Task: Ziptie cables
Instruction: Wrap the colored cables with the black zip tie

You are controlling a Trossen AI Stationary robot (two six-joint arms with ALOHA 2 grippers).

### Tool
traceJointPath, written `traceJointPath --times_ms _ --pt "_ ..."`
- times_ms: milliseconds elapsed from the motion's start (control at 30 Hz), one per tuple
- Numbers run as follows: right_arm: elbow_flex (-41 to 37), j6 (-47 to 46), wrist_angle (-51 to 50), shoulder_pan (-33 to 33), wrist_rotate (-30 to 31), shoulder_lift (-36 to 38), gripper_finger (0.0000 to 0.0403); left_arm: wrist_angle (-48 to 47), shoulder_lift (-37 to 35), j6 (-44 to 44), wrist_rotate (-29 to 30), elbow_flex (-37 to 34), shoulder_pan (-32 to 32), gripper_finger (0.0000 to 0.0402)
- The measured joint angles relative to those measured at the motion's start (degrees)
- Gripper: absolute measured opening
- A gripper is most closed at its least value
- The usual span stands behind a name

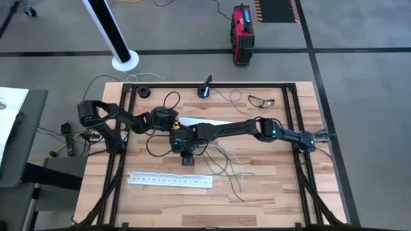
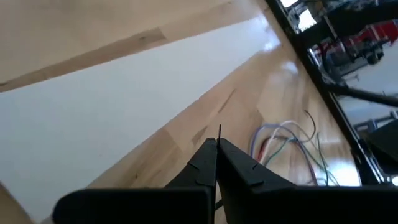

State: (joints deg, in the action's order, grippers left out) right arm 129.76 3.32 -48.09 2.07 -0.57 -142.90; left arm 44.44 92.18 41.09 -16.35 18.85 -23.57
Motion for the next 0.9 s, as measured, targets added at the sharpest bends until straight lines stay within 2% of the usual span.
traceJointPath --times_ms 267,900 --pt "0.1 2.22 -1.09 -1.97 3.98 -0.97 0.0132 -8.36 -0.2 -11.35 -7.05 0.22 -3.08 0.0" --pt "0.17 1.24 0.43 -2.4 2.55 -1.81 0.0132 -10.76 -0.04 -14.4 -6.25 1.4 -1.94 0.0"
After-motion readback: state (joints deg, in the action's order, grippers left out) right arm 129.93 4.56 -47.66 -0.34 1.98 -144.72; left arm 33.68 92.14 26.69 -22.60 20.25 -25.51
